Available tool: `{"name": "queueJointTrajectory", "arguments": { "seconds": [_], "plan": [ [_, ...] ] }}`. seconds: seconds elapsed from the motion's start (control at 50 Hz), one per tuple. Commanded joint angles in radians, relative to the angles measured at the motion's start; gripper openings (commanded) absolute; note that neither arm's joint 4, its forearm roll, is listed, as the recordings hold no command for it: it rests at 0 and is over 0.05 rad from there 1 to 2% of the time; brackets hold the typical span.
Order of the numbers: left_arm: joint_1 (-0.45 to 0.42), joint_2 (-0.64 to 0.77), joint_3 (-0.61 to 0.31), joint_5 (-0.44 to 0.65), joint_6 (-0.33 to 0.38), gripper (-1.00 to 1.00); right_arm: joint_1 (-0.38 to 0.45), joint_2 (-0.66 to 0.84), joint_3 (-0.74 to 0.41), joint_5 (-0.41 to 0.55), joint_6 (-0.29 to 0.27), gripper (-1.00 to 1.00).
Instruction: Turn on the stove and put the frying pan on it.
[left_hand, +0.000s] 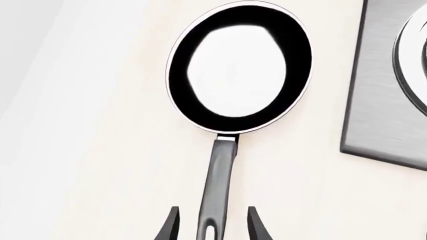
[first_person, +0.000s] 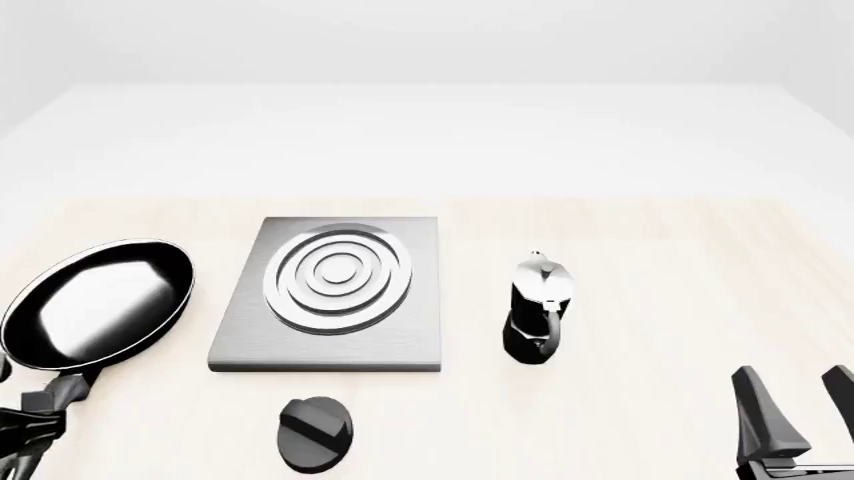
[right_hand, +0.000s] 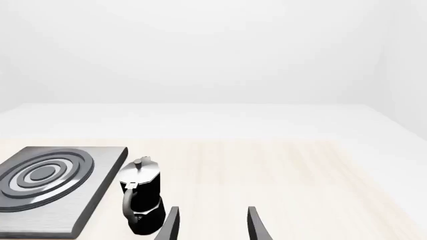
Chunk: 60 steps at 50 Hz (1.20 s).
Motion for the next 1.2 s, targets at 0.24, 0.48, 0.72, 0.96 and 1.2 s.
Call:
{"name": "queueJointTrajectory", "arguments": {
  "seconds": [0.24, 0.48, 0.72, 0.96, 1.2],
  "plan": [
    [-0.013, 0.097, 0.048, -0.124, -0.005, 1.0, 0.0, 0.0, 0.0, 0.0, 0.0, 1.0],
    [-0.009, 0.122, 0.063, -0.159, -0.011, 1.0, 0.0, 0.0, 0.0, 0.001, 0.0, 1.0],
    [0.018, 0.186, 0.079, -0.223, -0.007, 1.0, 0.0, 0.0, 0.0, 0.0, 0.0, 1.0],
    [0.036, 0.228, 0.082, -0.261, -0.009, 1.0, 0.0, 0.0, 0.0, 0.0, 0.0, 1.0],
    [0.048, 0.267, 0.082, -0.289, 0.003, 1.0, 0.0, 0.0, 0.0, 0.0, 0.0, 1.0]
  ]
}}
